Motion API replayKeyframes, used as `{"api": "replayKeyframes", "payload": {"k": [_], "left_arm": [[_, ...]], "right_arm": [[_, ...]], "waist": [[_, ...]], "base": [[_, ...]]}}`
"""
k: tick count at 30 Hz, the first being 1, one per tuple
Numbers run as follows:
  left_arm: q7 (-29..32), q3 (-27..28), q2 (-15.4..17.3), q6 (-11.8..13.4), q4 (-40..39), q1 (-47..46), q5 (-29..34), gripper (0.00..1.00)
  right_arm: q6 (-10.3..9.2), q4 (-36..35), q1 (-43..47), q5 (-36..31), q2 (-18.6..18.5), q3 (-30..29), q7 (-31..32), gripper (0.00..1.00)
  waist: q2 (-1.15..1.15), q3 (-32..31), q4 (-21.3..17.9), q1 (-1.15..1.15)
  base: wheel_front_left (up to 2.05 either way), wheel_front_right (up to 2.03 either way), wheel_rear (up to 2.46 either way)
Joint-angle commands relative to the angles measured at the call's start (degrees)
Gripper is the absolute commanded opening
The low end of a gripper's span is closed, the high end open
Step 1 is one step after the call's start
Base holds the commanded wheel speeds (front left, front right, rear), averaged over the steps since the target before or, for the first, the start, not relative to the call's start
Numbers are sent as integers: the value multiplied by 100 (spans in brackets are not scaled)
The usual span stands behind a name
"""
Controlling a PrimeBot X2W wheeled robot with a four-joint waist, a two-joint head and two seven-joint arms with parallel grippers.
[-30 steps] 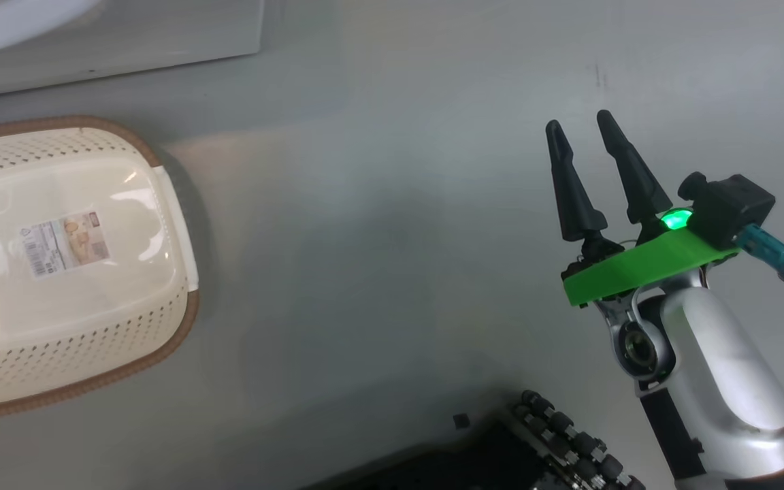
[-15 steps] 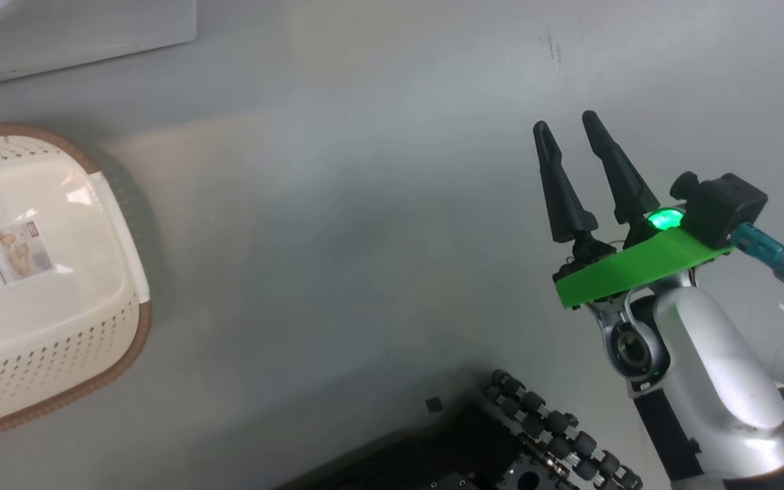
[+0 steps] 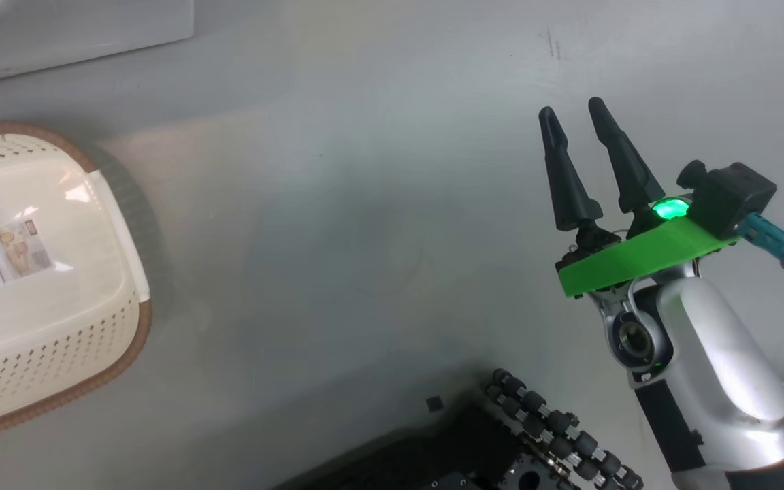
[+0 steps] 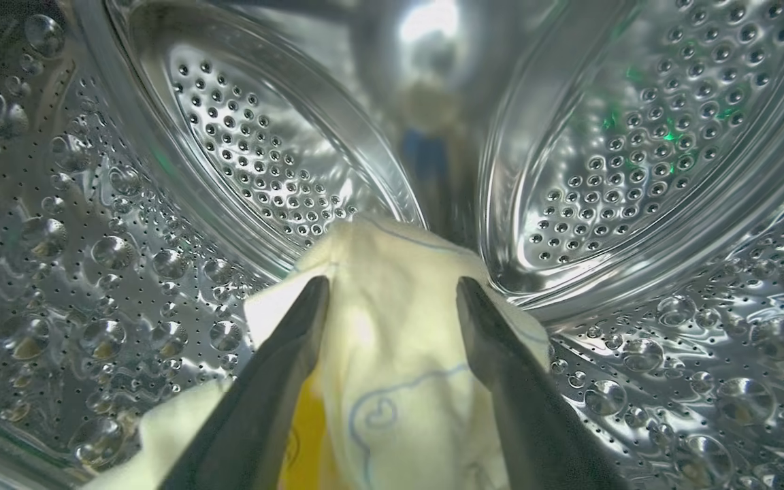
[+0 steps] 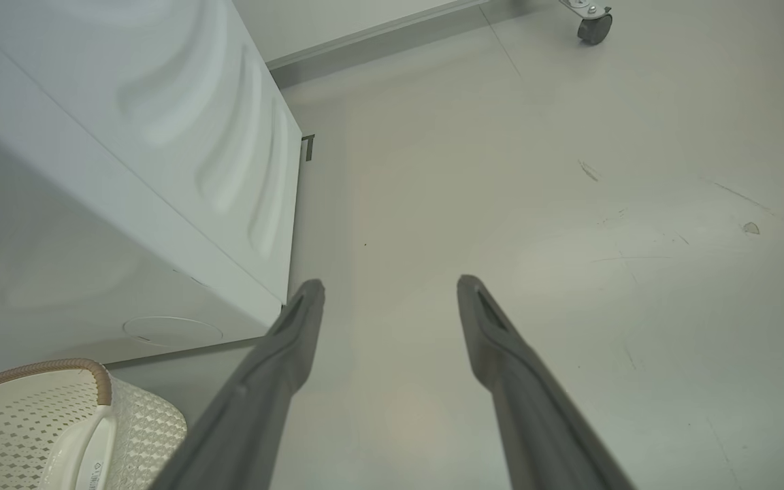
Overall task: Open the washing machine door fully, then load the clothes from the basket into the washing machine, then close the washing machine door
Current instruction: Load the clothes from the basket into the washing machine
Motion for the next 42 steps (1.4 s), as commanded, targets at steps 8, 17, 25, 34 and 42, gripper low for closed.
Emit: {"api": "replayKeyframes", "payload": {"k": [8, 17, 25, 34, 42], "left_arm": [[-241, 53, 135, -63, 121, -137, -199, 100], [-320, -54, 9, -139, 231, 396, -547, 100], [-346, -463, -113, -143, -176, 1351, -1188, 100], [-368, -985, -25, -143, -1128, 2836, -1998, 100], [-376, -992, 66, -143, -1864, 3841, -2372, 100]], "right_arm": [[20, -98, 90, -96, -16, 8, -37, 100], [20, -48, 156, -288, -16, -165, -37, 100], [20, 6, 281, -472, -16, -306, -37, 100], [20, 70, 500, -676, -16, -420, -37, 100], [20, 129, 693, -842, -16, -512, -37, 100]], "waist": [[0, -202, 144, 0], [0, -592, 363, 0], [0, -1076, 600, 0], [0, -1755, 823, 0], [0, -2200, 983, 0]], "base": [[0, 0, 0], [0, 0, 0], [0, 0, 0], [0, 0, 0], [0, 0, 0]]}}
